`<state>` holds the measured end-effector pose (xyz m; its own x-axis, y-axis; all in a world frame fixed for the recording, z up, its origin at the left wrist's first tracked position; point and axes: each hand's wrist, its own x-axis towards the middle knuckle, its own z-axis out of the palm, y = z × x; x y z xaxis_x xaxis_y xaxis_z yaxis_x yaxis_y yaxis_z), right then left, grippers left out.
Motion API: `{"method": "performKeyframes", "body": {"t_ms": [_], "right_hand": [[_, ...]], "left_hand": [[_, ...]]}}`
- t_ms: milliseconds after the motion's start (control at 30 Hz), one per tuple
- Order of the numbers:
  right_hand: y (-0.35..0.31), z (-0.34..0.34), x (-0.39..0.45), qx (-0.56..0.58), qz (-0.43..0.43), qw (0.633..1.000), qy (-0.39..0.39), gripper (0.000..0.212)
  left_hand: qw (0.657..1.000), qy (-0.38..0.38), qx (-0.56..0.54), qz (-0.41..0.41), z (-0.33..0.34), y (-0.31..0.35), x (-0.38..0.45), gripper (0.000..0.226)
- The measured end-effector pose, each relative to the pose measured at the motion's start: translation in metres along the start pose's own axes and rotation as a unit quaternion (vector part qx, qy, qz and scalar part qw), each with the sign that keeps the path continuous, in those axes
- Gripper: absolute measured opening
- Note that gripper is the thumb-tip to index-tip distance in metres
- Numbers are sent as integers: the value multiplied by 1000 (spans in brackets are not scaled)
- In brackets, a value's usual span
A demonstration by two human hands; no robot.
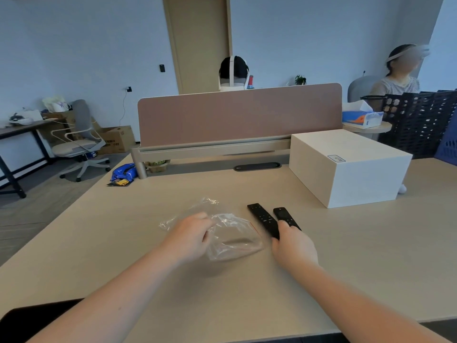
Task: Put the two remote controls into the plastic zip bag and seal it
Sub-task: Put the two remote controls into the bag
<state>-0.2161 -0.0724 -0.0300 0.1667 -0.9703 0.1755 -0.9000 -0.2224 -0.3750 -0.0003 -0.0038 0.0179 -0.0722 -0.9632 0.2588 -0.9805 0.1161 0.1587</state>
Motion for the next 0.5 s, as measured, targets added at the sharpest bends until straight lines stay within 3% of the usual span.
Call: {"method": "performKeyframes", "body": {"t_ms": [233, 367, 500], "right_hand": [[1, -39, -1, 222, -50, 966, 125, 23], [-10, -65, -16, 338, -66, 935, 88, 28], [-10, -68, -26, 359, -70, 929, 46, 22]], "left_hand": [[992, -21, 69, -99, -2, -13, 13, 25], [988, -4, 74, -136, -4, -11, 26, 37], [989, 42, 33, -141, -7, -8, 28, 41]]}}
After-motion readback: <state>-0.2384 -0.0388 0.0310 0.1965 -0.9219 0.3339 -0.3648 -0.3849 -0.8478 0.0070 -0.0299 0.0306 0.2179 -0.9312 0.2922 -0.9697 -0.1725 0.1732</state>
